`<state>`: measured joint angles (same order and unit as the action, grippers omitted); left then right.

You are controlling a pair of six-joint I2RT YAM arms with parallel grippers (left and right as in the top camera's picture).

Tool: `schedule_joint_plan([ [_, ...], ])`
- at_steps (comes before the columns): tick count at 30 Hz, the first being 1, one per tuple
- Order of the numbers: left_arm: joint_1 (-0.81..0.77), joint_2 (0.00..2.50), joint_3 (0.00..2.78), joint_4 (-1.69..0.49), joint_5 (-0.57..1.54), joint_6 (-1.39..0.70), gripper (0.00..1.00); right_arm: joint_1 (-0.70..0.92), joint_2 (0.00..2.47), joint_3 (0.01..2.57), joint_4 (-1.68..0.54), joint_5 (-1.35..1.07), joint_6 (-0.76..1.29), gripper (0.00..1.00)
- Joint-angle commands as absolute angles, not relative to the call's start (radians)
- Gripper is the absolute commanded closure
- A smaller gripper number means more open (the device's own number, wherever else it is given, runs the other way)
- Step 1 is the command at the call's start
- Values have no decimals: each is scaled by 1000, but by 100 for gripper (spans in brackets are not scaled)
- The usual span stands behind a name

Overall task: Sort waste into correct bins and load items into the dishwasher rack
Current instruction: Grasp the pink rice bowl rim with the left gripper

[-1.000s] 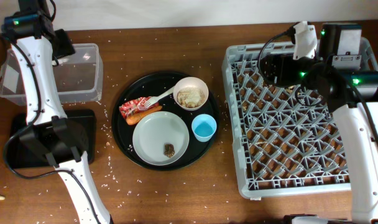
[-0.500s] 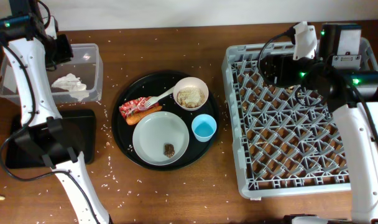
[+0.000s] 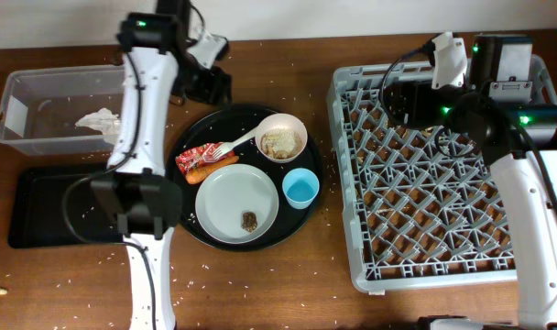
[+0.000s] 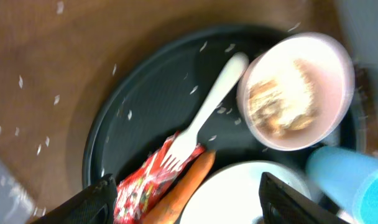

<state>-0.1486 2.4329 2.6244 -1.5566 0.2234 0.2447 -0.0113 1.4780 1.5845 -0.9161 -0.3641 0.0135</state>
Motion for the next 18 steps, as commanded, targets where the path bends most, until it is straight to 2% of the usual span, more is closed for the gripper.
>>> schedule_joint_plan([
  [1,-153,2427,2513,-1568,45,73,28,-7,1463,1604,-928,-355,3,14],
  [4,-151,2427,2385,-1523,57,16,29,-7,1463,1604,-927,-355,3,13],
  [10,-207,2427,2360,-1492,256,332,28,-7,1463,1604,-933,-355,4,14],
  [12,-232,2427,2360,-1406,305,327,27,-7,1463,1604,-931,-355,4,13],
  [18,-335,2427,2360,-1308,262,327,28,-7,1463,1604,-939,-355,4,14],
])
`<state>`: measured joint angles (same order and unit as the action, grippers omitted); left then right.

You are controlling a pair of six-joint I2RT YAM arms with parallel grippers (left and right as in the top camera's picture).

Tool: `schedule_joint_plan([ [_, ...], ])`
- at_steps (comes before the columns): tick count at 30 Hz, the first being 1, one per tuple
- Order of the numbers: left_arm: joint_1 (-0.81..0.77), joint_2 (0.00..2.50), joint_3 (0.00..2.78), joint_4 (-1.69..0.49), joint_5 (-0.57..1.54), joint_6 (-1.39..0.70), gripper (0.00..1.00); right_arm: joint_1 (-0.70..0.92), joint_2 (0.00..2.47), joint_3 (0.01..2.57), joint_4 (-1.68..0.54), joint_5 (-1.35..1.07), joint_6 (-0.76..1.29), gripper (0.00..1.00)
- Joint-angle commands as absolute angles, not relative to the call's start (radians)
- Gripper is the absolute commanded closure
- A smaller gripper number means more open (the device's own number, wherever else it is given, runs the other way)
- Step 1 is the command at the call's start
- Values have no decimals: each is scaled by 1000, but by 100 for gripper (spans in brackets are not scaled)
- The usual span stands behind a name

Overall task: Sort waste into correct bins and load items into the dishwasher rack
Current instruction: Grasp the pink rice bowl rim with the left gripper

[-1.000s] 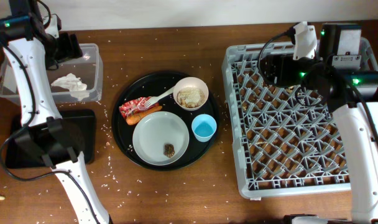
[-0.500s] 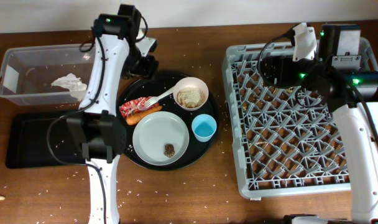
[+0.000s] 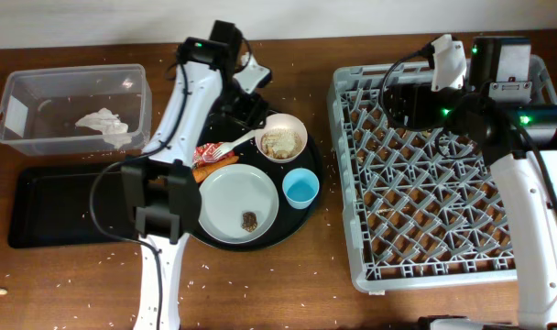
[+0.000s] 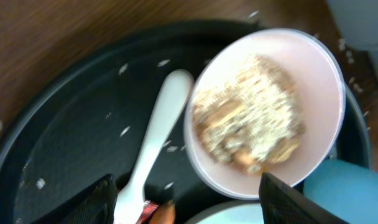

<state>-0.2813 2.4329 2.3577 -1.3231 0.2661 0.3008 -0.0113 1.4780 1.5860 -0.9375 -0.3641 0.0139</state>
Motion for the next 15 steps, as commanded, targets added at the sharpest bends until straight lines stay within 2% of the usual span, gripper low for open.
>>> schedule_joint_plan([
  [1,-357,2427,2360,-1298,243,327,28,-7,1463,1604,-939,-355,4,14],
  [6,-467,2428,2359,-1213,195,331,28,-7,1463,1604,-939,-355,3,14],
  [7,-484,2429,2358,-1202,181,331,33,-7,1463,1604,-939,-355,3,14],
  [9,-511,2437,2358,-1173,144,252,39,-7,1463,1604,-939,-355,3,14],
  [15,-534,2510,2358,-1150,134,45,41,-7,1463,1604,-947,-341,3,14],
])
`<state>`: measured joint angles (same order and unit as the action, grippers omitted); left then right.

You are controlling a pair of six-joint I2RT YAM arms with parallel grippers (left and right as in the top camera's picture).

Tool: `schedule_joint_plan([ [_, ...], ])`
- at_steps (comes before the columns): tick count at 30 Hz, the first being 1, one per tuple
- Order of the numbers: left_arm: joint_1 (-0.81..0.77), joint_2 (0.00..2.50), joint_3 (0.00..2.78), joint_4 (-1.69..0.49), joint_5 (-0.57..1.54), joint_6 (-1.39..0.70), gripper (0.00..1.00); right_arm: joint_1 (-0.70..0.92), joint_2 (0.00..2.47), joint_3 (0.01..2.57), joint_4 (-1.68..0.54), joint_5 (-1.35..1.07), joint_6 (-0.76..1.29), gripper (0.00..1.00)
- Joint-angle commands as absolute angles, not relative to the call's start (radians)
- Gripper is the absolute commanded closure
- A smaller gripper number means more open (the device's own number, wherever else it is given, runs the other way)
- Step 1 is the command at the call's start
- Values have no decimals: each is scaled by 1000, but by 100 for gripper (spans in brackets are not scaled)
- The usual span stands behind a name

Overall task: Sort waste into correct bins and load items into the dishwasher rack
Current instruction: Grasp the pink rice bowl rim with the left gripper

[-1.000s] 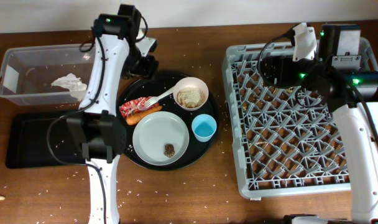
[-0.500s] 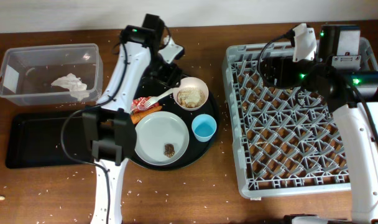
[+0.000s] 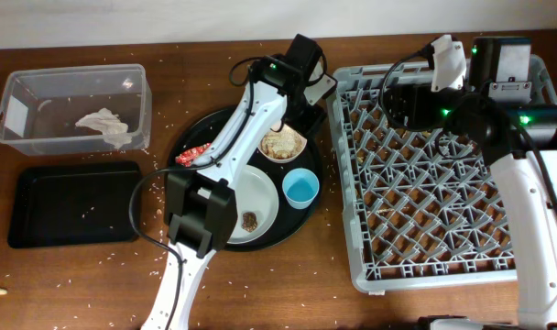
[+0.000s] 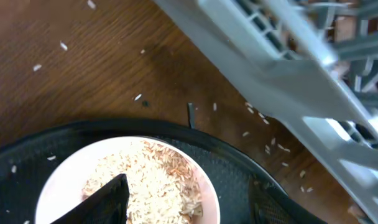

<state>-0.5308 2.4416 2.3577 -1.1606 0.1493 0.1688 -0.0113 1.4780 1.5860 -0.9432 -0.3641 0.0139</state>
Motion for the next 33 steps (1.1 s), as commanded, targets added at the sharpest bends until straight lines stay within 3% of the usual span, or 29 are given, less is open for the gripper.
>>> schedule_joint_plan([
  [1,-537,2522,2358,-1148,134,17,44,-7,1463,1604,-951,-327,3,13],
  [11,-578,2586,2358,-1134,122,-16,60,-7,1463,1604,-977,-271,2,14],
  [15,-578,2586,2359,-1136,122,-16,74,-7,1463,1604,-977,-271,3,13],
  [18,-574,2586,2362,-1141,122,-16,93,-7,1463,1604,-977,-272,3,14],
  [20,-572,2586,2362,-1147,122,-16,99,-7,1463,1604,-977,-272,3,13],
  [24,-572,2586,2374,-1166,116,-15,99,-7,1463,1604,-977,-272,3,13],
  [33,-571,2586,2673,-1439,-147,-15,99,-7,1463,1604,-977,-272,3,14],
])
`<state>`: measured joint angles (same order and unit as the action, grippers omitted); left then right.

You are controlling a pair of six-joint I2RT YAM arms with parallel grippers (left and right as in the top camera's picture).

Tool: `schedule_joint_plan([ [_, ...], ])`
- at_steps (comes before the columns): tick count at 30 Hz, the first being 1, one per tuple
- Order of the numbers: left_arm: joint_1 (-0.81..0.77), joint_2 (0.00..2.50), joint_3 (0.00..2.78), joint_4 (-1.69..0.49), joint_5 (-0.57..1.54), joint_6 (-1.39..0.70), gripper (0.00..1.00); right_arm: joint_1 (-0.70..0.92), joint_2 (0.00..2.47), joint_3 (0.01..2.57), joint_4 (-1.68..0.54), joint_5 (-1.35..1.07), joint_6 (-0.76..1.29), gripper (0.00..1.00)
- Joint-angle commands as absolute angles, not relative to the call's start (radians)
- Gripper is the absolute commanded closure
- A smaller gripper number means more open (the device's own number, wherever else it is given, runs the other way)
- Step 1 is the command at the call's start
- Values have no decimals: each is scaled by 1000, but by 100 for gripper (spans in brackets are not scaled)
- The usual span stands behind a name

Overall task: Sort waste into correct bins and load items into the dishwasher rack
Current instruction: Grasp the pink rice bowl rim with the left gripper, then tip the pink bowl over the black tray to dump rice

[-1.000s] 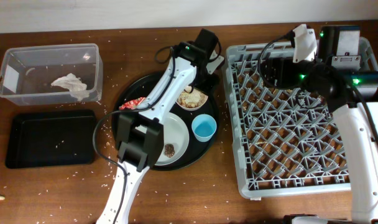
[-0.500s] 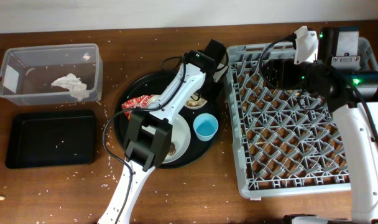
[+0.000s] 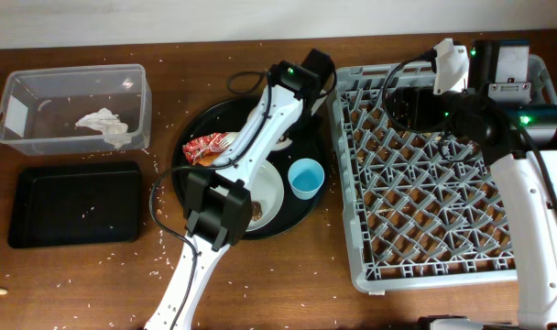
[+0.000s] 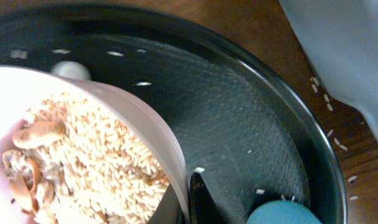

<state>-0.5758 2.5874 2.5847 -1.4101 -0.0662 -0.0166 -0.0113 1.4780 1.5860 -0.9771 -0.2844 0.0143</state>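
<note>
A pink bowl [image 4: 83, 155] of rice and food scraps sits on the round black tray [image 4: 239, 106]. My left gripper [image 4: 186, 190] is shut on the bowl's right rim, one finger inside and one outside. In the overhead view my left arm hides the bowl. A blue cup [image 3: 306, 178] stands on the tray beside it, its top also showing as the blue cup [image 4: 282, 211] in the left wrist view. A white plate [image 3: 271, 191], a red wrapper [image 3: 203, 147] and a white fork [image 3: 226, 141] also lie on the tray. My right gripper [image 3: 405, 101] hangs over the grey dishwasher rack [image 3: 443, 183].
A clear plastic bin [image 3: 72, 108] with a crumpled tissue [image 3: 104, 124] stands at the far left. A flat black rectangular tray [image 3: 75, 203] lies in front of it. Rice grains are scattered over the wooden table. The rack's corner [image 4: 350, 50] is close to the bowl.
My left gripper was open above the bowl's far side by the rack. Now it is lower and shut on the bowl's rim. The right arm has not moved.
My left gripper was open over the tray's left part, above the fork and wrapper. Then it was over the fork handle and the bowl, then over the bowl's far edge near the rack. Now it grips the bowl's rim. The right arm stayed over the rack.
</note>
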Motion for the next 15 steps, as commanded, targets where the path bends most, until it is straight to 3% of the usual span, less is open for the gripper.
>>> schedule_joint_plan([
  [1,-567,2586,2698,-1457,-147,-16,99,-7,1463,1604,-977,-272,3,13],
  [7,-476,2585,2947,-1688,-134,-104,99,-7,1463,1604,-976,-273,4,13],
  [15,-269,2317,2930,-1688,23,-104,100,-7,1463,1604,-1000,-276,4,13],
])
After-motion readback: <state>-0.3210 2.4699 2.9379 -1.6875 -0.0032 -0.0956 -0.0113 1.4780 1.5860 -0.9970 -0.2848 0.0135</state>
